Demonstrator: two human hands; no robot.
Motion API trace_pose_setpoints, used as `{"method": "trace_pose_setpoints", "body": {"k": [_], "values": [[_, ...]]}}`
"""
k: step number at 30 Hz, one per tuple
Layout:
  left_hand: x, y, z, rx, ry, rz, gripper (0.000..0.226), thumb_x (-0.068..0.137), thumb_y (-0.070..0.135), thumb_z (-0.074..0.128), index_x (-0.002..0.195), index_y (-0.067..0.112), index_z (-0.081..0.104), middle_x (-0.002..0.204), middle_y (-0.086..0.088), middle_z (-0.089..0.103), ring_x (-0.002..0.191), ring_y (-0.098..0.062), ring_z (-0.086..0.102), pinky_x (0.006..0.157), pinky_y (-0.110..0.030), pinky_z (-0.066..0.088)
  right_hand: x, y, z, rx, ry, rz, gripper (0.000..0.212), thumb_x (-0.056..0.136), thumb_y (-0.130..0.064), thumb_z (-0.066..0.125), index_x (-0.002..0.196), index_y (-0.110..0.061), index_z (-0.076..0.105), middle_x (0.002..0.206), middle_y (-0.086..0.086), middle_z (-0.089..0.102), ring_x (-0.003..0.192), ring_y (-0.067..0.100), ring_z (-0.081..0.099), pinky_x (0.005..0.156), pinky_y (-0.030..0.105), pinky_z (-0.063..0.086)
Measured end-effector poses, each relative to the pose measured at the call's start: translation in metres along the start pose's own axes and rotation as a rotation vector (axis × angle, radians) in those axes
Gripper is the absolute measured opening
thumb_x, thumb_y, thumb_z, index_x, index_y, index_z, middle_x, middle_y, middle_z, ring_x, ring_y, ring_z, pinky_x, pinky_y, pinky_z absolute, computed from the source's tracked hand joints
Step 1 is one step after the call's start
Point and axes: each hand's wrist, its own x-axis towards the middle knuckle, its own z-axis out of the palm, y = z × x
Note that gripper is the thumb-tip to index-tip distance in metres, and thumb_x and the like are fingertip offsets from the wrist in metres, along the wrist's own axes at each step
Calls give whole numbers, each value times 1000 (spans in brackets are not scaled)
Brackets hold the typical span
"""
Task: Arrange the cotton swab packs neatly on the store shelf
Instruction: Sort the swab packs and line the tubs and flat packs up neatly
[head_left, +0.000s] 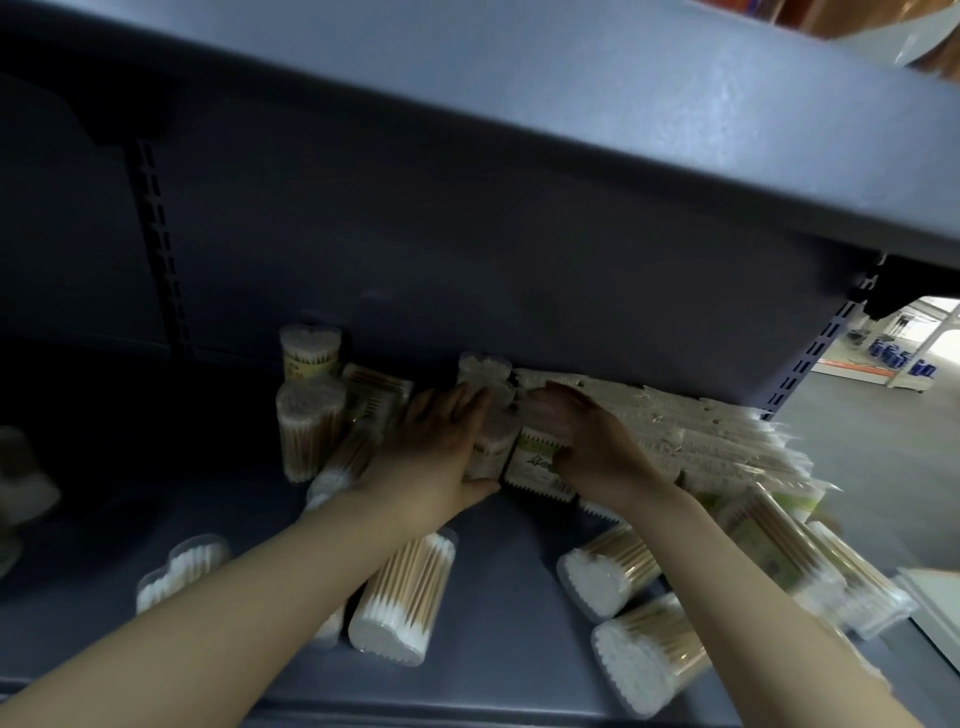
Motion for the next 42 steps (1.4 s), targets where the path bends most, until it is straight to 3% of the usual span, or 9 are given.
{"method": "trace_pose_setpoints", "body": {"k": [5, 9, 12, 14, 17, 20, 26, 34, 42], "values": [[-19, -11, -6, -18, 28, -25, 76, 90, 28, 45, 149, 21, -3, 155, 0, 5, 141, -22, 9, 112, -37, 22, -10, -13, -1, -112, 117, -48, 64, 78, 6, 49, 134, -23, 44, 141, -1, 40, 126, 18, 41, 91, 18, 33], [-33, -19, -13, -36, 85, -80, 74, 73, 34, 32, 145, 21, 28, 150, -4, 25, 136, -28, 24, 107, -40, 30, -24, -28, 5, -91, 206, -108, 50, 73, 5, 52, 118, -17, 57, 121, 4, 51, 116, 22, 47, 91, 29, 40], [-43, -31, -14, -44, 210, -60, 53, 70, 26, 44, 118, 14, 62, 126, -10, 56, 112, -38, 51, 86, -46, 47, -35, -40, 11, -105, 221, -149, 35, 74, 2, 56, 106, -14, 61, 110, 5, 55, 106, 23, 52, 84, 33, 42], [-51, -39, -14, -39, 293, -63, 30, 72, 20, 57, 98, 13, 70, 107, -8, 66, 92, -37, 61, 70, -37, 47, -44, -49, 14, -90, 194, -170, 30, 77, -1, 56, 104, -13, 61, 109, 4, 56, 101, 22, 54, 81, 31, 42], [-66, -45, -20, -23, 320, -88, 12, 77, 21, 64, 87, 17, 70, 95, -4, 67, 82, -33, 61, 63, -30, 37, -57, -62, 19, -54, 104, -181, 30, 80, -6, 55, 108, -16, 61, 110, 0, 58, 96, 20, 58, 82, 27, 43], [-80, -47, -25, -55, 317, -116, 36, 80, 34, 40, 83, 15, 70, 89, -4, 67, 81, -32, 60, 65, -33, 43, -67, -69, 26, -33, -20, -199, 38, 84, -13, 57, 122, -20, 57, 121, -1, 58, 109, 13, 53, 83, 15, 36], [-102, -50, -32, -66, 264, -157, 26, 88, 24, 47, 106, 21, 65, 111, 6, 60, 102, -19, 52, 77, -27, 40, -76, -77, 36, -68, -175, -236, 50, 89, -21, 57, 137, -18, 42, 135, 0, 47, 120, 9, 44, 83, 1, 26], [-121, -53, -32, -68, 259, -162, 22, 90, 24, 47, 103, 22, 65, 108, 7, 58, 99, -16, 51, 76, -27, 41, -82, -88, 42, -67, -225, -273, 65, 84, -35, 64, 141, -20, 35, 144, -2, 37, 131, 8, 33, 99, 10, 21], [-129, -60, -33, -68, 266, -185, 24, 89, 22, 47, 105, 24, 65, 109, 9, 57, 100, -14, 50, 75, -24, 38, -77, -94, 42, -11, -259, -154, 69, 84, -41, 63, 140, -12, 36, 141, -1, 44, 128, 12, 41, 97, 12, 29]]}}
